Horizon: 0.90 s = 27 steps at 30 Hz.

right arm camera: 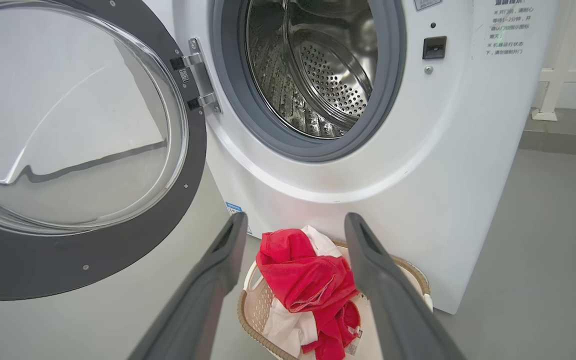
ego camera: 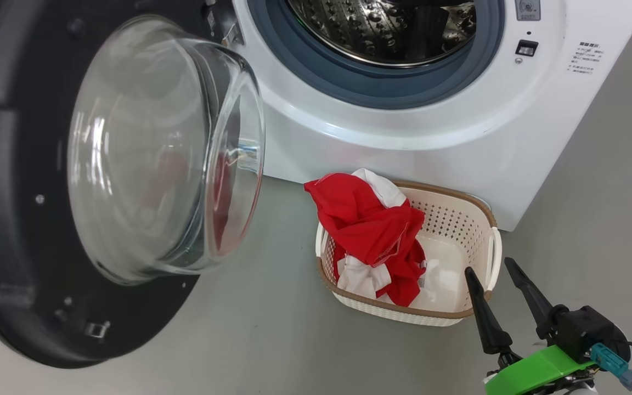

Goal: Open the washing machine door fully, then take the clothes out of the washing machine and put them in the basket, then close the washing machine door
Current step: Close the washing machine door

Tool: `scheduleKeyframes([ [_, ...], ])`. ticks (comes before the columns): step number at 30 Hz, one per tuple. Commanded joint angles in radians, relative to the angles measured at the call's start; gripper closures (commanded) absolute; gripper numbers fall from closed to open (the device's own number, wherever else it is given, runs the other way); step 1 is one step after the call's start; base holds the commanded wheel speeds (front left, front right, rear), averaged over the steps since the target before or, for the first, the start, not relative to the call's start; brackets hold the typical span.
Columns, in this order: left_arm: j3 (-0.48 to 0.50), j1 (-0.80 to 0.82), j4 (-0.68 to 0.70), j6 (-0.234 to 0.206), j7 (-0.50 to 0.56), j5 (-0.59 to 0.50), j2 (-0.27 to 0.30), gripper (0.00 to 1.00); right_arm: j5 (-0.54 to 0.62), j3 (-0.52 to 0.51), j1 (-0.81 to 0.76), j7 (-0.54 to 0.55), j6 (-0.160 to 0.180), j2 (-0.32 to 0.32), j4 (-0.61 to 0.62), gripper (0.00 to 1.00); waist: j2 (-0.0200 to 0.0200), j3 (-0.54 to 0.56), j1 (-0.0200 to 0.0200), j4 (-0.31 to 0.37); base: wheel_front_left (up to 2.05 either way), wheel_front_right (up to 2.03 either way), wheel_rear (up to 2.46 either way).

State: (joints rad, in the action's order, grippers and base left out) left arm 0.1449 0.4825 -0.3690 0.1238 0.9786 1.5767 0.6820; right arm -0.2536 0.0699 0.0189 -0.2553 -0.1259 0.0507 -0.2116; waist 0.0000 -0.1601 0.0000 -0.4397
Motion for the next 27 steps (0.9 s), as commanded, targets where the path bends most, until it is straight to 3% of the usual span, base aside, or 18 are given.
scheduleKeyframes([
  [1,0.031,0.006,0.052,0.007,0.019,0.01,0.048,1.0,0.001,0.018,-0.003,-0.006,-0.005,0.0,0.028,0.0,0.0,0.003,0.0,0.003,0.0,0.0,0.0],
  [14,0.014,-0.017,0.247,0.007,0.058,0.018,-0.022,1.0,-0.011,0.003,-0.014,-0.006,-0.005,0.0,0.042,0.0,0.0,0.018,0.0,0.033,0.0,0.0,0.0],
  [27,-0.031,0.009,0.361,0.007,0.047,0.021,-0.135,1.0,-0.015,-0.001,-0.012,-0.006,-0.005,0.0,0.051,0.0,0.0,0.018,0.0,0.084,0.0,0.0,0.0],
])
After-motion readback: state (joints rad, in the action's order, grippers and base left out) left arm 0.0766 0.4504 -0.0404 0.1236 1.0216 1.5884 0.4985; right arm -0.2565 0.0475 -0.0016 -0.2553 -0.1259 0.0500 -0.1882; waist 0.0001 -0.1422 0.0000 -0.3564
